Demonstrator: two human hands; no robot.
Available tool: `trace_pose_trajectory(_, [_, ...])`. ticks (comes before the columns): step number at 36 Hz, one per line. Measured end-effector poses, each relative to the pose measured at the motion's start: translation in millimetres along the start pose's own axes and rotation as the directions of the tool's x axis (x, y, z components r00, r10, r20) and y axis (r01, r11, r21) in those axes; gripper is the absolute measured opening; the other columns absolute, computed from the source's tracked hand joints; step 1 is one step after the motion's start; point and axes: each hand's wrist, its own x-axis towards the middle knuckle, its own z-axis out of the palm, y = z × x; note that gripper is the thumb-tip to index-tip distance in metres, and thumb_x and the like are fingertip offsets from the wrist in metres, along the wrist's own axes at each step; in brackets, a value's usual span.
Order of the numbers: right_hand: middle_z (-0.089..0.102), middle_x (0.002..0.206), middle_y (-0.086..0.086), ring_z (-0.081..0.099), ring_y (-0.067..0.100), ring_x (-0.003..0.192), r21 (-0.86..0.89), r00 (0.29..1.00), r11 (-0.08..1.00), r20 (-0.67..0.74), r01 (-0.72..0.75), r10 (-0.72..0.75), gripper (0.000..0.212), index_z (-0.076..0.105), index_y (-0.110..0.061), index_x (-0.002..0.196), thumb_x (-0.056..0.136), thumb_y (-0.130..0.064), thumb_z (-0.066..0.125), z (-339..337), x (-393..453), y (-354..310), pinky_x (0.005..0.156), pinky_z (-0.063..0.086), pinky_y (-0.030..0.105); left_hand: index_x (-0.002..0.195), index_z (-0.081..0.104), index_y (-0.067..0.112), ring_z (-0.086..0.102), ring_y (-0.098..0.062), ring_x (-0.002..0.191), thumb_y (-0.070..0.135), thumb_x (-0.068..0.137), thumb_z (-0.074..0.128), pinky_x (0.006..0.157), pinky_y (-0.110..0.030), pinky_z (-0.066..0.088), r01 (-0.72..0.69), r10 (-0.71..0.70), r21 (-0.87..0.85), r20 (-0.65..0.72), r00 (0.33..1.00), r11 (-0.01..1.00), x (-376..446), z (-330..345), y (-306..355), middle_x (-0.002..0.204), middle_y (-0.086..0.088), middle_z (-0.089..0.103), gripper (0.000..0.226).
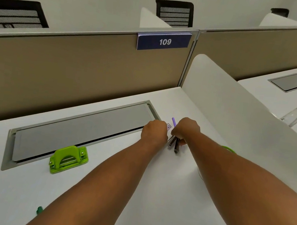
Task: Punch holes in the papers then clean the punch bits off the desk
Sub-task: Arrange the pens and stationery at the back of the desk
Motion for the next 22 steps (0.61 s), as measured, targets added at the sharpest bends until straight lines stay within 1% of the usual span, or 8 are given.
trace_pose_trajectory(2, [0.071, 0.094, 0.008, 0.070, 0.024, 0.086, 0.025, 1.000, 1.000, -0.015, 0.001, -0.001, 0.013, 0.053, -0.012, 0.076, 0.083, -0.018, 0.063, 4, 1, 2, 0.082, 0.058, 0.033, 0.115, 0.063, 0.007, 0.065, -0.026, 0.096, 0.024, 0.096, 0.058, 0.076, -0.029, 0.051, 0.029, -0.029, -0.019, -0.012, 1.000, 0.999, 1, -1, 2, 0.106, -0.012, 0.067, 0.026])
trace_pose_trajectory(4, [0.071, 0.092, 0.007, 0.070, 0.024, 0.085, 0.054, 0.999, 0.998, -0.045, 0.012, -0.010, 0.019, 0.047, -0.014, 0.069, 0.083, -0.018, 0.059, 6, 1, 3, 0.080, 0.057, 0.030, 0.112, 0.063, 0.008, 0.064, -0.026, 0.095, 0.024, 0.094, 0.060, 0.073, -0.029, 0.049, 0.035, -0.036, -0.035, -0.017, 0.999, 0.999, 2, -1, 1, 0.104, -0.011, 0.066, 0.024])
trace_pose_trajectory(6, [0.071, 0.092, 0.007, 0.070, 0.024, 0.086, 0.077, 0.999, 0.997, -0.049, 0.017, -0.014, 0.021, 0.045, -0.015, 0.068, 0.085, -0.018, 0.057, 6, 0, 3, 0.079, 0.057, 0.028, 0.107, 0.063, 0.009, 0.063, -0.024, 0.089, 0.023, 0.092, 0.061, 0.069, -0.029, 0.047, 0.040, -0.041, -0.052, -0.023, 0.999, 0.998, 2, -1, -1, 0.102, -0.011, 0.066, 0.021])
trace_pose_trajectory(11, [0.072, 0.088, 0.010, 0.071, 0.026, 0.080, 0.108, 0.999, 0.994, -0.044, 0.019, -0.015, 0.016, 0.050, -0.013, 0.070, 0.083, -0.016, 0.059, 7, -4, 6, 0.079, 0.059, 0.034, 0.103, 0.062, 0.009, 0.055, -0.022, 0.078, 0.033, 0.094, 0.057, 0.065, -0.029, 0.042, 0.059, -0.064, -0.095, -0.046, 0.997, 0.994, -2, 2, -6, 0.087, -0.008, 0.056, 0.026])
trace_pose_trajectory(14, [0.071, 0.088, 0.009, 0.070, 0.027, 0.082, 0.116, 0.997, 0.993, -0.073, 0.030, -0.022, 0.025, 0.045, -0.015, 0.067, 0.087, -0.024, 0.055, 3, -10, 6, 0.079, 0.058, 0.031, 0.101, 0.062, 0.011, 0.058, -0.024, 0.083, 0.037, 0.092, 0.056, 0.066, -0.029, 0.040, 0.058, -0.066, -0.135, -0.058, 0.996, 0.989, -3, 1, -10, 0.091, -0.007, 0.060, 0.028])
trace_pose_trajectory(16, [0.065, 0.084, 0.009, 0.069, 0.028, 0.082, 0.111, 0.995, 0.993, -0.098, 0.035, -0.024, 0.027, 0.044, -0.014, 0.066, 0.089, -0.022, 0.054, -4, -15, 4, 0.075, 0.055, 0.029, 0.101, 0.061, 0.011, 0.058, -0.025, 0.084, 0.038, 0.091, 0.056, 0.065, -0.029, 0.040, 0.053, -0.062, -0.148, -0.052, 0.997, 0.988, -5, -1, -12, 0.091, -0.007, 0.059, 0.030])
trace_pose_trajectory(19, [0.053, 0.083, 0.005, 0.058, 0.025, 0.079, 0.067, 0.984, 0.997, -0.175, 0.044, -0.032, 0.021, 0.049, -0.012, 0.075, 0.090, -0.024, 0.058, -11, -22, 1, 0.069, 0.045, 0.026, 0.103, 0.062, 0.011, 0.057, -0.024, 0.081, 0.042, 0.092, 0.055, 0.064, -0.029, 0.041, 0.048, -0.056, -0.148, -0.054, 0.997, 0.988, -11, -2, -16, 0.092, -0.008, 0.062, 0.033])
trace_pose_trajectory(22, [0.055, 0.091, 0.007, 0.051, 0.024, 0.080, 0.038, 0.978, 0.997, -0.202, 0.064, -0.055, 0.012, 0.056, -0.013, 0.091, 0.092, -0.025, 0.058, -14, -32, -3, 0.070, 0.040, 0.026, 0.113, 0.061, 0.010, 0.061, -0.024, 0.089, 0.043, 0.093, 0.057, 0.070, -0.031, 0.049, 0.055, -0.058, -0.120, -0.026, 0.998, 0.991, -17, -3, -22, 0.102, -0.009, 0.065, 0.039])
